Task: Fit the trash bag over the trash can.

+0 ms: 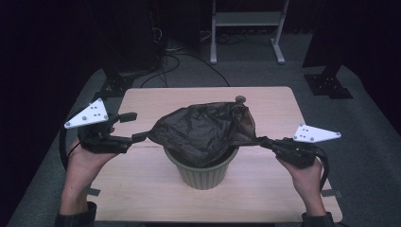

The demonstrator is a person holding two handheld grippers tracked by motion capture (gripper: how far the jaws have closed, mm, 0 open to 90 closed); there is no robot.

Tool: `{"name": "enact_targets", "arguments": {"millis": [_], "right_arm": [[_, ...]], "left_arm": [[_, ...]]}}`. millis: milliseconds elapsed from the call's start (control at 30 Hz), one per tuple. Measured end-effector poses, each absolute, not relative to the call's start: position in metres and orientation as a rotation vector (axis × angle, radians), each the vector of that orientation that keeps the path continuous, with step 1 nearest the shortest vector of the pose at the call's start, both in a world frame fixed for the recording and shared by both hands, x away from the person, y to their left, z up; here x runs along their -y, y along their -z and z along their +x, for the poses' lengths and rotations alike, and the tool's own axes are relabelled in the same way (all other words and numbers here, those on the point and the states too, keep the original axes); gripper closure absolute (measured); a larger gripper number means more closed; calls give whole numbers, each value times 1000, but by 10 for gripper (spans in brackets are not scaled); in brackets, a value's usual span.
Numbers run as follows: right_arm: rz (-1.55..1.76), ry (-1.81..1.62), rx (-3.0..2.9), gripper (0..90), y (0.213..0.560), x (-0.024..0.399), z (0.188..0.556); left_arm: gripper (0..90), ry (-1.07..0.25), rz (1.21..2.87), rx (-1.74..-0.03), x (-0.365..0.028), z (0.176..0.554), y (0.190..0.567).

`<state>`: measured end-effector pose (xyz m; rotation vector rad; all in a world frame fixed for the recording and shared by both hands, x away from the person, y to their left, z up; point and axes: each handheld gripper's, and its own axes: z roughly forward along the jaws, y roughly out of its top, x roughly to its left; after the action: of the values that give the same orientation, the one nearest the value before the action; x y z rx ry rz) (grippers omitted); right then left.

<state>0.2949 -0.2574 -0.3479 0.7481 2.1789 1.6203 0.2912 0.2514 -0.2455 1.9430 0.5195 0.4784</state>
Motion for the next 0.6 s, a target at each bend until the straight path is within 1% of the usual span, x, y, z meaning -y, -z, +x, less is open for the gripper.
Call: {"name": "enact_targets", "arguments": {"millis": [167,300,567,600], "right_arm": [[749,-1613,-2172,897,347,260,295],[749,-1617,-2171,897,347,259,295],[739,-1621,-2172,897,347,256,295],[738,-1622,-2172,897,347,256,295]], "left_arm": [[274,-466,1937,-488,-245,291,239],[272,-461,1938,-445,-229,291,228],[273,-410,1953,-365,-180,295,212],[273,-400,1962,-347,-168,296,208]]}}
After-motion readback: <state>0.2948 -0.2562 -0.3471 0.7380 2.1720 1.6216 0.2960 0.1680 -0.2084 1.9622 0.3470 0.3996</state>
